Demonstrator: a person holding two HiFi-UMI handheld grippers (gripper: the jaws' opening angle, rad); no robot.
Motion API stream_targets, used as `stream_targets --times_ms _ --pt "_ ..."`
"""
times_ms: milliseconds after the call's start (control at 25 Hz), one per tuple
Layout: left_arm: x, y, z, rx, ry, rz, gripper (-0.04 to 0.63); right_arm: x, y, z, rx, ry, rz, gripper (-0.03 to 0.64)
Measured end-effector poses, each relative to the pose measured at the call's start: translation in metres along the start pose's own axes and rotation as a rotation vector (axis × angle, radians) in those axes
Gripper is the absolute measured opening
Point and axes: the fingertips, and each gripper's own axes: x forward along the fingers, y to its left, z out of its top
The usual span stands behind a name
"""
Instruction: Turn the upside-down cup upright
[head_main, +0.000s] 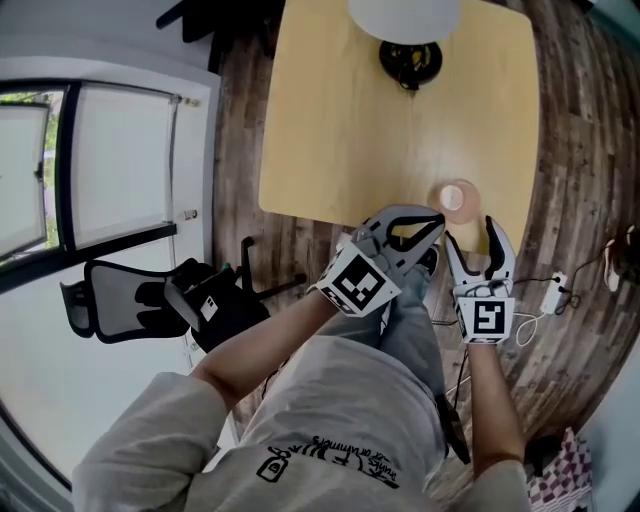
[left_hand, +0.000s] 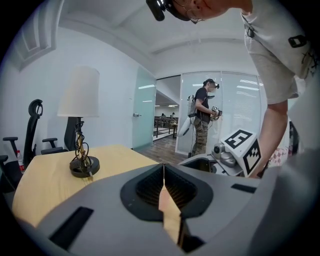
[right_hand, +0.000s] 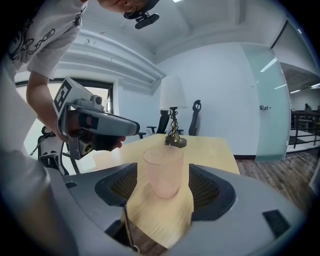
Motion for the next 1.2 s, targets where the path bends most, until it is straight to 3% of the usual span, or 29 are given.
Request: stream_targets --times_ms 560,840,1200 --pt "0.009 0.005 -0.005 -0.003 0.0 -0.006 0.011 0.038 -0.004 -0.02 -0.005 0.099 -0.004 0.354" --pt "0.008 0.011 -0.005 -0.011 -0.005 -0.003 0.011 0.058 -0.004 -0.03 -0.04 0.154 0.038 0.362" --pt "0.004 0.013 -0.006 -0.017 0.0 -0.001 0.011 0.069 -0.007 -0.027 -0.051 0.137 0.053 0.362"
